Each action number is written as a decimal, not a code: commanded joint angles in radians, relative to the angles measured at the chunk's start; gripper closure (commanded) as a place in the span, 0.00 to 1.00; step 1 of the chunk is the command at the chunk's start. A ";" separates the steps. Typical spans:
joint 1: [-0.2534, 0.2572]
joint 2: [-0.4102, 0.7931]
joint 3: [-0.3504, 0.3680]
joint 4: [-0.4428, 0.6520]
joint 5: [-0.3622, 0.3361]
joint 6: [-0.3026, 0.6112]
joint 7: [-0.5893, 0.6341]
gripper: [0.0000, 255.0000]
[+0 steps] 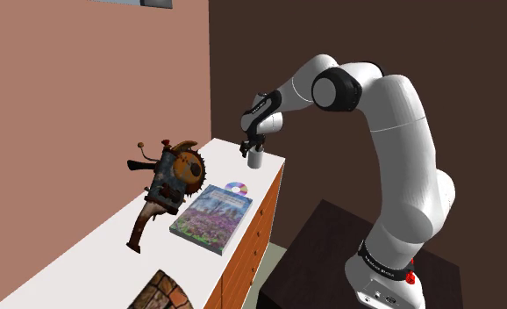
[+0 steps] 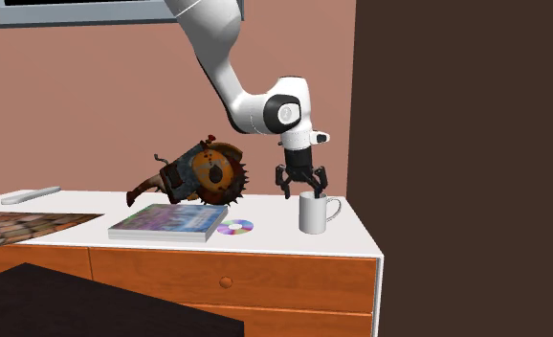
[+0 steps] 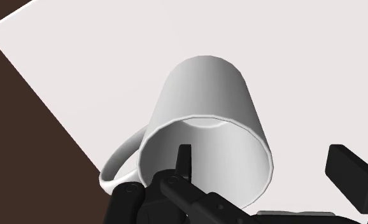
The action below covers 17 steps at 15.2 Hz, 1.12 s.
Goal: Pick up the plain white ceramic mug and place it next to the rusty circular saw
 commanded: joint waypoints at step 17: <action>0.011 -0.066 -0.015 -0.003 -0.016 -0.063 0.012 1.00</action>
